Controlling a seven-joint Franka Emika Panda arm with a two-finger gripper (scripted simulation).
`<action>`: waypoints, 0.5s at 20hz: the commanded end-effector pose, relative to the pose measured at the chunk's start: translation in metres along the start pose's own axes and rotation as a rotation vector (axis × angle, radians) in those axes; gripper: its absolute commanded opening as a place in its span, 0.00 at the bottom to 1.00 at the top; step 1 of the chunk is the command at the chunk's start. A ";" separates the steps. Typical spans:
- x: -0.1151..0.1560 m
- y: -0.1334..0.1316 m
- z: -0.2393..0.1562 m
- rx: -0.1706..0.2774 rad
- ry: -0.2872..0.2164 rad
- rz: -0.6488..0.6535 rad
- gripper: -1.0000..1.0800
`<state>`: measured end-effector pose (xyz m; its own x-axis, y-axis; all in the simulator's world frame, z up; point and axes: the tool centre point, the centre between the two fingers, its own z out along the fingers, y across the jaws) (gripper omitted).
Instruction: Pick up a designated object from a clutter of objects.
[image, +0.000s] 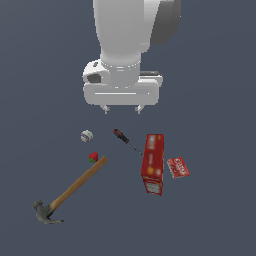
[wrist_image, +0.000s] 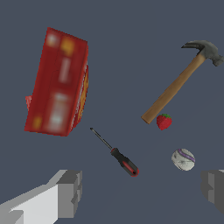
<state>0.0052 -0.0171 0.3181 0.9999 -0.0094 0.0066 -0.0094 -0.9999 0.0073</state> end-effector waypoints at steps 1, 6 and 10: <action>0.000 0.000 0.000 0.000 0.000 0.000 0.96; 0.001 -0.007 -0.003 -0.013 0.012 -0.020 0.96; 0.003 -0.016 -0.008 -0.029 0.027 -0.045 0.96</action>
<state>0.0074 -0.0040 0.3243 0.9992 0.0281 0.0279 0.0272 -0.9991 0.0318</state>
